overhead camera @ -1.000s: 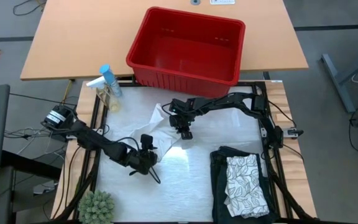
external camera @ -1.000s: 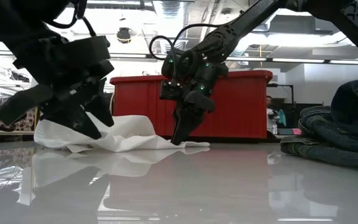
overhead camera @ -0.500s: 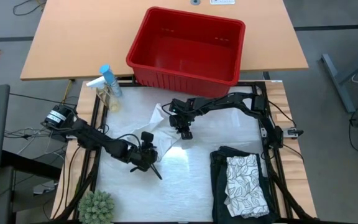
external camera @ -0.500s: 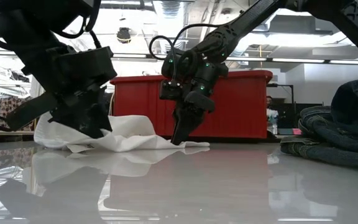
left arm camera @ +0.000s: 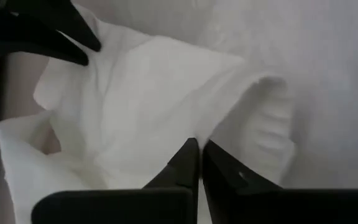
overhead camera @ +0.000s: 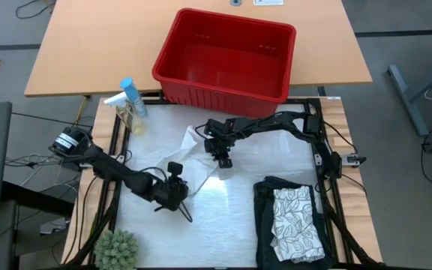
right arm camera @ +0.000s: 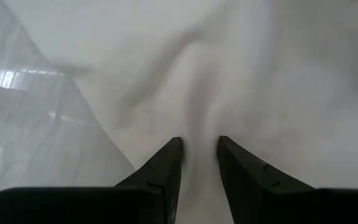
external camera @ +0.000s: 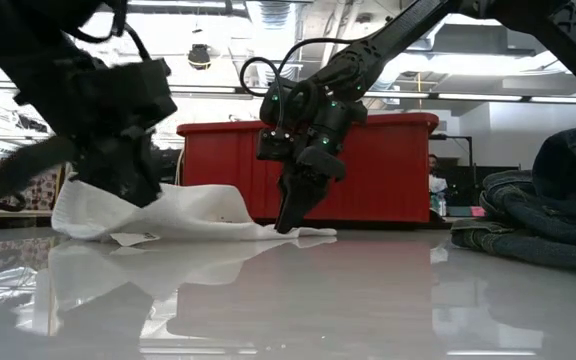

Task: Fold Laundry from Bin
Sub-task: Fold the white boxer from the red laundry bin

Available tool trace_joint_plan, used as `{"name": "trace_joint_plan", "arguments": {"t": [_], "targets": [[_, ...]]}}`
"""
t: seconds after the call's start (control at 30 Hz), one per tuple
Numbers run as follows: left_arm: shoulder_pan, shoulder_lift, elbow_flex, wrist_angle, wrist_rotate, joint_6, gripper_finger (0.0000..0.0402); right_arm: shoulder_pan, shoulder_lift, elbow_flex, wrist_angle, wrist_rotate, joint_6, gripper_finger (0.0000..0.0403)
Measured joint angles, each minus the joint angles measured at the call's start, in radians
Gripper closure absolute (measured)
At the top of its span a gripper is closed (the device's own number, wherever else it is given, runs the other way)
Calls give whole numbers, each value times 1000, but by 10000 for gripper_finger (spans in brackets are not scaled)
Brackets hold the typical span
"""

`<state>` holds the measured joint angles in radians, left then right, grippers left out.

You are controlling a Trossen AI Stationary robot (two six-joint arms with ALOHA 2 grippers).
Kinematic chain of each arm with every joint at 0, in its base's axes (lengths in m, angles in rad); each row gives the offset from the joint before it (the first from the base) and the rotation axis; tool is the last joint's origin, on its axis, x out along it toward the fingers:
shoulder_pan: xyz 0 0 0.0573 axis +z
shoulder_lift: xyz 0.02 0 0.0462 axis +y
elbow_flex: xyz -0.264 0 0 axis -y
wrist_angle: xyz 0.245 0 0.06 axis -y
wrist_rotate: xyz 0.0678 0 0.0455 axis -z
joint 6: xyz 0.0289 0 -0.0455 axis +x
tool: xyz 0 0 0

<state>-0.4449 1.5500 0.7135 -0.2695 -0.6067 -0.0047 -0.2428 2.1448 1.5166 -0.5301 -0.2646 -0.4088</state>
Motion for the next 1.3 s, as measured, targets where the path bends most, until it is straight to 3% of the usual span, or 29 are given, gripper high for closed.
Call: {"name": "trace_joint_plan", "arguments": {"t": [0.2,0.5,0.8,0.97,1.13,1.23,1.3], "targets": [[-63,0,12,-90,21,-115,401,0,1,0,3,-1,0,271],[-95,0,12,-46,203,-290,401,1,1,0,13,-5,0,271],[-95,0,60,-90,186,-348,393,1,2,0,14,-5,0,271],[-95,0,90,-136,111,-315,367,0,2,0,14,-1,0,271],[-95,7,89,-108,193,-269,321,0,2,0,14,2,0,271],[-96,6,94,-154,231,-391,290,0,2,0,14,2,0,271],[-93,4,118,-291,216,-542,278,0,1,0,14,2,0,271]]}}
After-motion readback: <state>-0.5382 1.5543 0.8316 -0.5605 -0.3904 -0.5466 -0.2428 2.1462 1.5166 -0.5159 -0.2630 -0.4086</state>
